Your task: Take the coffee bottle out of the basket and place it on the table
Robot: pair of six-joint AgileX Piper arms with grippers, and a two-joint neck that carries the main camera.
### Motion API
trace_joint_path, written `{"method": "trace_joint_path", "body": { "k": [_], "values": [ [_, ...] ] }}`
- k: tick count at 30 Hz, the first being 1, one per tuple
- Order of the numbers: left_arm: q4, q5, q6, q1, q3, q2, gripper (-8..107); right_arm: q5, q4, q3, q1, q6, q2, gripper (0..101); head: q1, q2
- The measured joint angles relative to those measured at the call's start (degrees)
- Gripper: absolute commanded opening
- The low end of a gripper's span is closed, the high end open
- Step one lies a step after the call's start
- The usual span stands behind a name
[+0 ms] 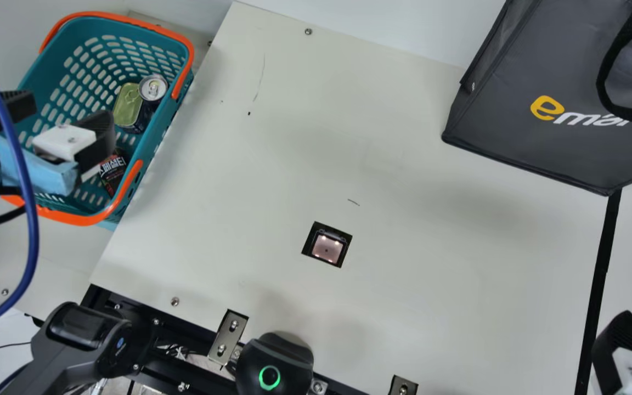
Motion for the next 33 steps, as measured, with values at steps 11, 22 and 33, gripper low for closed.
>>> {"method": "trace_joint_path", "body": {
  "k": [11,22,33],
  "values": [
    [0.0,-2.4,-1.37,7.19,0.78,2.56,90,0.0,-0.01,0.0,0.0,0.0,0.0,91,0.0,-0.09],
    [0.64,-5.78,-0.27,14.59,2.14,5.21,90,0.01,-0.01,0.0,0.0,0.0,0.0,91,0.0,0.0],
    [1.47,-8.79,0.26,20.53,3.08,8.11,90,0.01,-0.01,0.0,0.0,0.0,0.0,91,0.0,0.0]
  ]
}}
